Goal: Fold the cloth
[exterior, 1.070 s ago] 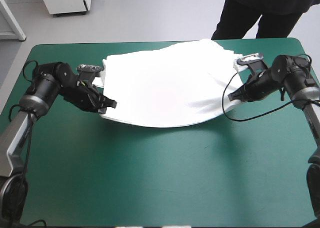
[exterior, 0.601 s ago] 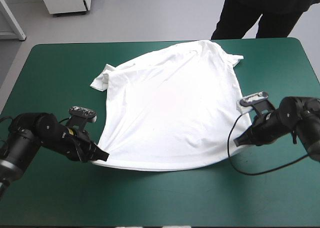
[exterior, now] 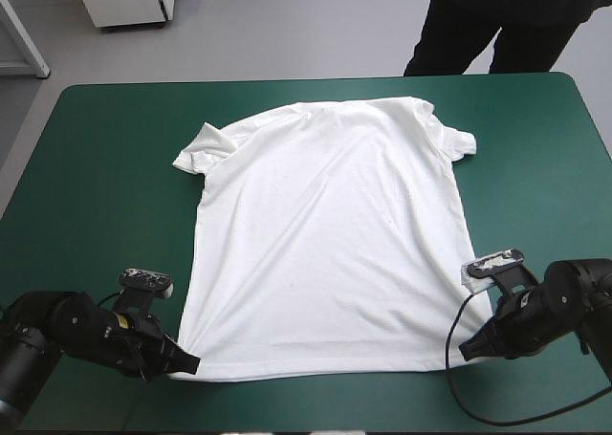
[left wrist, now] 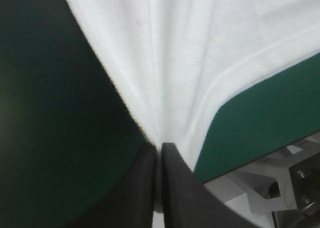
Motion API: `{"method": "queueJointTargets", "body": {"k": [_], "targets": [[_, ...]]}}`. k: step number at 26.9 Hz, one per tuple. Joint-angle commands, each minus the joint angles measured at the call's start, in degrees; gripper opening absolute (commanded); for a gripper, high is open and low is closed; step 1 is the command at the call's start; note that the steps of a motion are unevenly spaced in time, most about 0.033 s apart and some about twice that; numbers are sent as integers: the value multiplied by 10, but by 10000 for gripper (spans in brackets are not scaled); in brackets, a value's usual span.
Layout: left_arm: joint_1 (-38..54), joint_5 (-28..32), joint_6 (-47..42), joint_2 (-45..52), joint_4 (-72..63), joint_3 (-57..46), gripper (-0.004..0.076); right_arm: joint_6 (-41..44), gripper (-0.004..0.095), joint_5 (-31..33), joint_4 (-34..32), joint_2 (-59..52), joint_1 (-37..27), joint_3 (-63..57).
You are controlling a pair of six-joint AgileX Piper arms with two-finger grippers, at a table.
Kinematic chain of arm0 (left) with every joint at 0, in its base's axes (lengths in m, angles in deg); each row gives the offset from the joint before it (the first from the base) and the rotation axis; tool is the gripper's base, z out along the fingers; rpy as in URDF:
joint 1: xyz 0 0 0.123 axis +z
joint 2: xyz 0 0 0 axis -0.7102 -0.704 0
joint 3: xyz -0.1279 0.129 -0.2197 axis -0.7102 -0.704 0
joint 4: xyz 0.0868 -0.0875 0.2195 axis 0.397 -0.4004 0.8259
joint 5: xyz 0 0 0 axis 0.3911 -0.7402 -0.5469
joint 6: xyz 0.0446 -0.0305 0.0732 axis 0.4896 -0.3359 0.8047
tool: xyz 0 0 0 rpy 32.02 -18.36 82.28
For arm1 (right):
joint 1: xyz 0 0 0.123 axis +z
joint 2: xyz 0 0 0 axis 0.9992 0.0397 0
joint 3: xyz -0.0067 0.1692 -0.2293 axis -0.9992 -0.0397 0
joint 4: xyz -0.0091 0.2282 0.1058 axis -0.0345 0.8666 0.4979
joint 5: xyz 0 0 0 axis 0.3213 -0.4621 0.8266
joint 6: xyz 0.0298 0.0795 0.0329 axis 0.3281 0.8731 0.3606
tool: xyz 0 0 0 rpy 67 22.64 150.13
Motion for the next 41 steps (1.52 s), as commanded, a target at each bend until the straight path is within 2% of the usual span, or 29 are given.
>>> {"method": "queueJointTargets", "body": {"k": [1, 5, 10, 13, 15, 17, 20, 23, 25, 28, 32, 35, 41], "targets": [[-2, -36, -12, 35, -20, -8, -22, 9, -17, 18, 0, -34, 0, -21], [-2, -36, -14, 74, -10, -41, -22, 13, -17, 18, 3, -62, 0, -85], [-2, -37, -12, 74, -1, -42, -22, 33, -10, 18, -12, -67, 0, -91], [-2, -37, -12, 74, 10, -42, -18, 34, 46, 18, -12, -67, 0, -91], [-2, -37, -10, 74, 11, -42, 10, 34, 135, 18, -9, -67, 0, -91], [-2, -37, -7, 74, 11, -42, 71, 38, 267, 18, -5, -67, 0, -91], [-2, -37, -3, 74, -5, -42, 231, 48, 453, 18, -7, -67, 0, -84], [-2, -37, -23, 74, -28, -31, 399, 65, 525, 18, -14, -68, 0, -46], [-2, -37, -29, 74, -40, -2, 460, 65, 523, 18, -23, -68, 0, -4], [-1, -32, -33, 70, -12, 73, 462, 75, 523, 13, -57, -57, 0, 72], [-1, -2, -55, 39, 100, 161, 462, 95, 524, -13, -110, -9, 0, 163], [-1, 24, -60, -14, 160, 212, 462, 95, 523, -31, -121, 45, 0, 211], [-1, 85, -44, -143, 163, 281, 462, 95, 523, -36, -118, 171, 0, 293]]}}
